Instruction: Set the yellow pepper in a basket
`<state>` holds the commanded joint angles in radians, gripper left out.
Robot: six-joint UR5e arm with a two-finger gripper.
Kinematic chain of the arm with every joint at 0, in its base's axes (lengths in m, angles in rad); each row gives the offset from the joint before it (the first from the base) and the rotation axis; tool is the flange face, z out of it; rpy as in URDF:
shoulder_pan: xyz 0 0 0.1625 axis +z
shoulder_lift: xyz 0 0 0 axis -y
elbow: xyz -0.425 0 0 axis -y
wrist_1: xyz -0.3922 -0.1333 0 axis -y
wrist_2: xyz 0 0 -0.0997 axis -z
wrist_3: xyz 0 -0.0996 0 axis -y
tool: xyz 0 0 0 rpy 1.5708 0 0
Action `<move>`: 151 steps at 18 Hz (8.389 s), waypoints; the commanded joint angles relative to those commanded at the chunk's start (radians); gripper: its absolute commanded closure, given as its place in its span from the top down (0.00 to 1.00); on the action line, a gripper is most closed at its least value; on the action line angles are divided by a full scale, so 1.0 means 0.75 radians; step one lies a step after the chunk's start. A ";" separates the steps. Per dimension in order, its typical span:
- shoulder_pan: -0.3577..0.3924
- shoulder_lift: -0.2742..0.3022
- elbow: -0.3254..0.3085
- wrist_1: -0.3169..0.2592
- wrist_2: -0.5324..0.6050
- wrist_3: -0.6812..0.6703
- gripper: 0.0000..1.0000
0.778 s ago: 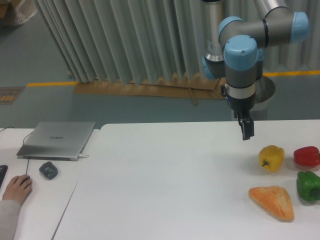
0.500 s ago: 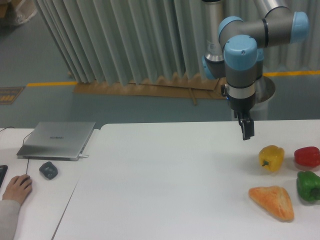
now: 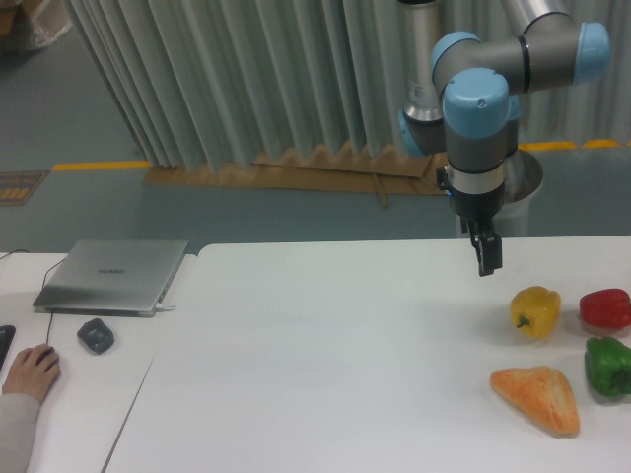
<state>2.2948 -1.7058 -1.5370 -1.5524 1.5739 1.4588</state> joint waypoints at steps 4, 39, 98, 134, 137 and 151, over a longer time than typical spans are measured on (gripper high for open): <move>-0.004 0.002 0.000 0.000 0.010 -0.004 1.00; 0.082 0.043 0.000 0.072 0.004 -0.008 1.00; 0.160 -0.141 -0.292 0.389 0.151 -0.675 1.00; 0.106 -0.180 -0.290 0.411 0.282 -0.687 0.30; 0.104 -0.125 -0.268 0.403 0.272 -0.675 0.35; 0.343 -0.065 -0.086 0.311 0.129 0.063 0.37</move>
<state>2.5523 -1.7549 -1.6015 -1.3192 1.6705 1.5059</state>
